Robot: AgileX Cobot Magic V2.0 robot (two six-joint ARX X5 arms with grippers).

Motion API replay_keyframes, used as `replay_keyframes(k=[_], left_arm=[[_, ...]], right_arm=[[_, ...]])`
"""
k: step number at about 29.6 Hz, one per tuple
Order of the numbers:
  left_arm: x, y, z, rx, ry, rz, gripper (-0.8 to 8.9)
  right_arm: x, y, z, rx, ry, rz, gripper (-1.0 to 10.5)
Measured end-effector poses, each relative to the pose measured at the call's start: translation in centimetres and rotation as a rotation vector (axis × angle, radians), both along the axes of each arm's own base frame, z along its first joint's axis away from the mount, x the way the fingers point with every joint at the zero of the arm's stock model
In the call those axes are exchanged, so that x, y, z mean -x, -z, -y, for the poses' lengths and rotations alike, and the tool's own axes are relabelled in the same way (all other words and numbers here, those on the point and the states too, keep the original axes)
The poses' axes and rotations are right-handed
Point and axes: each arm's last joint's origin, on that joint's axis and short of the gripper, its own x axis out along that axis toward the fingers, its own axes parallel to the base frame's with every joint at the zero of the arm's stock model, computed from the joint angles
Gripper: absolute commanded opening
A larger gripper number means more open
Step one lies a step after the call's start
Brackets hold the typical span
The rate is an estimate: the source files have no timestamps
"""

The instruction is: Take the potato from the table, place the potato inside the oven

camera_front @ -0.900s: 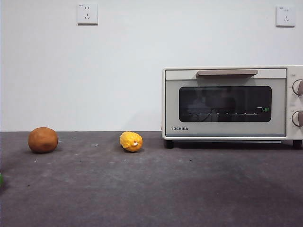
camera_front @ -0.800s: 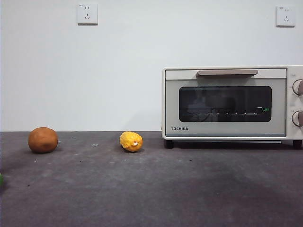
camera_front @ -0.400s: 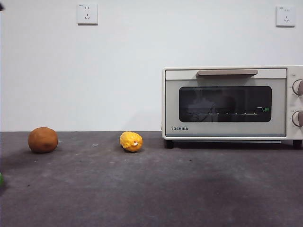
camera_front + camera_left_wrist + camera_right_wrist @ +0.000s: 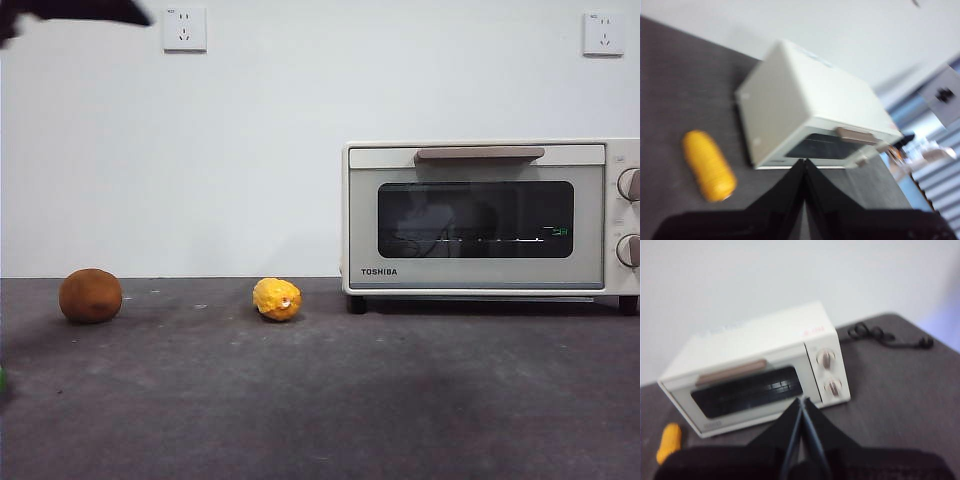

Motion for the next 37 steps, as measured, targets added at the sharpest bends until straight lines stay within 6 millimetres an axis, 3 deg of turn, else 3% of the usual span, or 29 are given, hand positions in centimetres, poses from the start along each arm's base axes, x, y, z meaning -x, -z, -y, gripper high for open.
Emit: replay_keyframes(k=[7,15,21,28,37], left_arm=[[-4.5,-2.8,4.8,-0.089,0.221,0.04,-0.04],[-8.7,-3.8,10.2,-0.212,0.368,0.039,-0.04],[-11.0,-4.6,12.9,-0.228,0.413,0.09,-0.05],[-12.6,-4.9,16.0,-0.257,0.469,0.168,-0.05],[-12.4,-4.2,20.7,-0.529,0.44,0.382,-0.06]], right_arm=[[0.3,-0.6,0.0,-0.001,0.0,-0.043,0.0],[1.3,-2.2,0.0,0.011,0.01,-0.01,0.0],[1.6,-3.4,0.0,0.059,0.002,-0.002,0.0],[0.4,-5.2,0.0,0.067,-0.02,-0.056,0.0],[-4.0,-4.8,-0.8,-0.026,-0.32,-0.257,0.0]])
